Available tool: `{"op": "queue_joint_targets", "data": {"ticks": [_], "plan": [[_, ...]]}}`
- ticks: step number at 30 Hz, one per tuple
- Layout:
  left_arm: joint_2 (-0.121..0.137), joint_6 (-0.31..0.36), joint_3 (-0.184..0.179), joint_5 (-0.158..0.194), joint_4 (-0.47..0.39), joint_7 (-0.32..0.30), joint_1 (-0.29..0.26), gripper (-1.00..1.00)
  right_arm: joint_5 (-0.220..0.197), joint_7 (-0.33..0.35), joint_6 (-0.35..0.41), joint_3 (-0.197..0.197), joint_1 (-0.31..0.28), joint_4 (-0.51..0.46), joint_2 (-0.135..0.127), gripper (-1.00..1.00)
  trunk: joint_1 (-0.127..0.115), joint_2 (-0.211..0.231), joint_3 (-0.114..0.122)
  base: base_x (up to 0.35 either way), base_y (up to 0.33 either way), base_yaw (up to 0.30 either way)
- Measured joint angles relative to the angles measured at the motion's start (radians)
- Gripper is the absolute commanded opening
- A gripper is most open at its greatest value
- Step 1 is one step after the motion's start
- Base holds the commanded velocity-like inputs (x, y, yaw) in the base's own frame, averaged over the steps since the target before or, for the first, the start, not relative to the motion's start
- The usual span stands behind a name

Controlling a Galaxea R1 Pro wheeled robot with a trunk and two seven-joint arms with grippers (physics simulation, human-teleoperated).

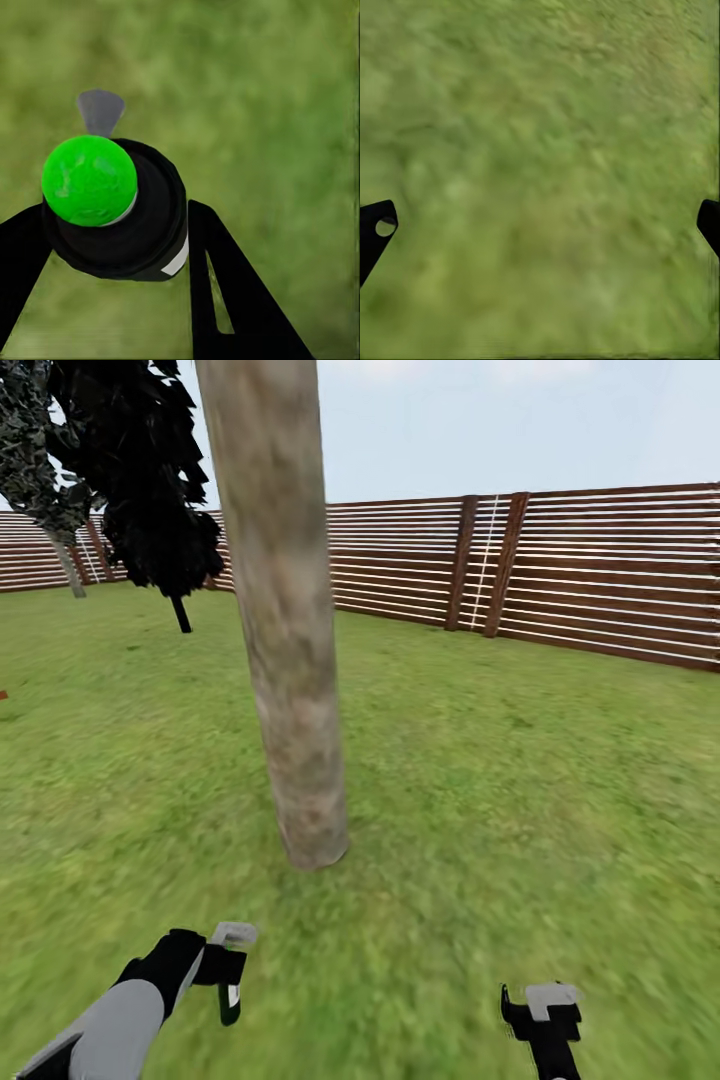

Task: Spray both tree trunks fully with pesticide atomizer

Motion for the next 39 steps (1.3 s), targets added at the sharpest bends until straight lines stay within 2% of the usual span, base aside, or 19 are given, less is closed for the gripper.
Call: {"op": "queue_joint_targets", "data": {"ticks": [2,5,14,19,24,26,27,29,30,32,34,35,36,39], "plan": [[0.000,0.002,0.001,0.000,0.001,0.001,-0.008,-1.00,-0.051,0.000,0.001,0.000,0.005,0.000,-0.001,1.00,0.000,0.000,0.000,0.170,-0.220,-0.256],[0.001,0.002,0.001,-0.001,0.001,0.002,-0.011,-1.00,-0.084,0.002,0.001,0.002,0.007,0.000,-0.002,1.00,0.000,0.000,0.000,0.043,-0.262,-0.260],[0.002,-0.009,0.010,0.005,-0.001,0.004,-0.009,-1.00,-0.091,0.004,0.001,0.002,0.012,0.002,0.000,1.00,0.000,0.000,0.000,0.052,-0.167,-0.203],[-0.006,-0.010,0.009,0.004,-0.015,0.012,-0.039,-1.00,-0.091,0.004,0.001,0.002,0.018,0.002,0.002,1.00,0.000,0.000,0.000,0.002,-0.002,-0.005],[0.002,-0.005,0.011,0.008,-0.143,0.017,-0.041,-1.00,-0.091,0.004,0.001,0.002,0.019,0.002,0.002,1.00,0.000,0.000,0.000,0.000,0.000,0.000],[-0.012,-0.003,0.009,0.009,-0.159,0.016,-0.042,-1.00,-0.091,0.004,0.001,0.002,0.019,0.003,0.002,1.00,0.000,0.000,0.000,0.000,0.000,0.000],[-0.044,-0.003,0.006,0.011,-0.162,0.016,-0.042,-1.00,-0.091,0.004,0.001,0.002,0.019,0.003,0.003,1.00,0.000,0.000,0.000,0.000,0.000,0.000],[-0.082,-0.002,0.004,0.011,-0.165,0.015,-0.043,-1.00,-0.092,0.004,0.001,0.002,0.019,0.003,0.003,1.00,0.000,0.000,0.000,0.000,0.000,0.000],[-0.089,-0.002,0.004,0.008,-0.167,0.015,-0.047,-1.00,-0.091,0.004,0.001,0.002,0.019,0.003,0.003,1.00,0.000,0.000,0.000,0.000,0.000,0.000],[-0.076,-0.002,0.009,0.004,-0.171,0.015,-0.060,-1.00,-0.091,0.004,0.001,0.002,0.019,0.003,0.003,1.00,0.000,0.000,0.000,0.000,0.000,0.000],[-0.018,-0.002,0.013,-0.001,-0.172,0.014,-0.062,-1.00,-0.091,0.004,0.001,0.002,0.019,0.002,0.002,1.00,0.000,0.000,0.000,0.000,0.000,0.000],[0.018,-0.003,0.028,0.006,-0.171,0.013,-0.056,-1.00,-0.091,0.004,0.001,0.002,0.019,0.002,0.002,1.00,0.000,0.000,0.000,0.000,0.000,0.000],[0.030,-0.004,0.032,0.022,-0.172,0.013,-0.053,-1.00,-0.091,0.004,0.001,0.002,0.019,0.002,0.002,1.00,0.000,0.000,0.000,0.000,0.000,0.000],[0.015,-0.008,0.029,0.036,-0.171,0.013,-0.053,-1.00,-0.092,0.004,0.001,0.002,0.019,0.002,0.002,1.00,0.000,0.000,0.000,0.184,0.000,0.000]]}}
